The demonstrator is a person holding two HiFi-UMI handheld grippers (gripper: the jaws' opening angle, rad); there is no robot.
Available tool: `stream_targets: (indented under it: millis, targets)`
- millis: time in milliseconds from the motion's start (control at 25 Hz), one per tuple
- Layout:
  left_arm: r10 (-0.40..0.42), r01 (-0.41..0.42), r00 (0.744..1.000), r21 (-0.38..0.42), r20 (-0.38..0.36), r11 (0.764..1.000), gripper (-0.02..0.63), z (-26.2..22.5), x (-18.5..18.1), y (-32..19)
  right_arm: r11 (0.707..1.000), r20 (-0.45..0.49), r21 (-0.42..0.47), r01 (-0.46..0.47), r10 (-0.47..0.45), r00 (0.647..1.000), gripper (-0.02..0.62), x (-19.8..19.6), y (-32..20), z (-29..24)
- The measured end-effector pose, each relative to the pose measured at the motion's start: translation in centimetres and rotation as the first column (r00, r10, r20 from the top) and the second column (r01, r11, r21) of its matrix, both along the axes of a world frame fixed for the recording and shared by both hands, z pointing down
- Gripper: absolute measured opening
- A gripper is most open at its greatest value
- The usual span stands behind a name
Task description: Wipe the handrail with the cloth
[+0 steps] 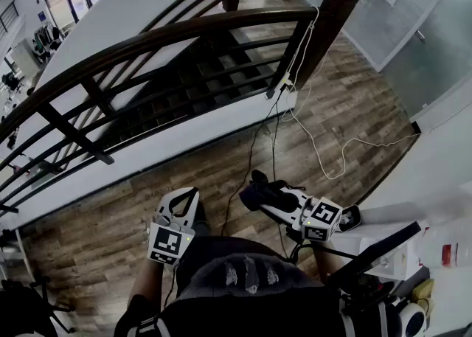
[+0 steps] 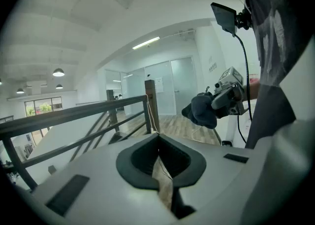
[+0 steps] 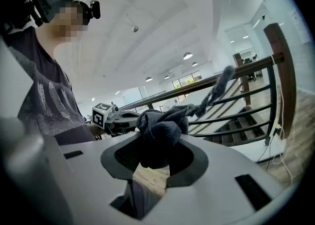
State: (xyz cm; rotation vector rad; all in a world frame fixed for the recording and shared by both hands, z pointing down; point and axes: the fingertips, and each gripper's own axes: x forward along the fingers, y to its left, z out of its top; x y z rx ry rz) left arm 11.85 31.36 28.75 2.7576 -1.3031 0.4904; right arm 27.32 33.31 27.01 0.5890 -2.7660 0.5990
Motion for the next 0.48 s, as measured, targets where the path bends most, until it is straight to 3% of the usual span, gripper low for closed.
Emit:
stream_targets:
  millis: [160, 280, 400, 480]
  targets:
    - [-0.04, 0.041, 0.998, 0.013, -0.039, 0.999, 0.008, 1.0, -4.5, -8.9, 0.999, -0.028, 0.01, 0.036, -0.036, 0.999, 0.123, -5.4, -8.2, -0.1]
    - [0.019, -0.016, 0.995, 0.029, -0.102, 0.999, 0.008, 0.1, -5.3, -14.6, 1.0, -0.05, 0.009, 0.025, -0.024, 0.998, 0.121, -7.7, -13.7, 0.0]
    - [0.074, -0.071, 0.991, 0.034, -0.11, 0.997, 0.008, -0.6, -4.9, -19.3, 0.996, -0.055, -0.011, -0.086, 0.085, 0.995, 0.123, -7.5, -19.9, 0.8]
    - [0.1, -0.097, 0.988, 0.027, -0.119, 0.995, 0.008, -0.4, -4.1, -21.7, 0.981, -0.094, -0.005, -0.196, 0.194, 0.976, 0.123, -5.3, -25.1, 2.4]
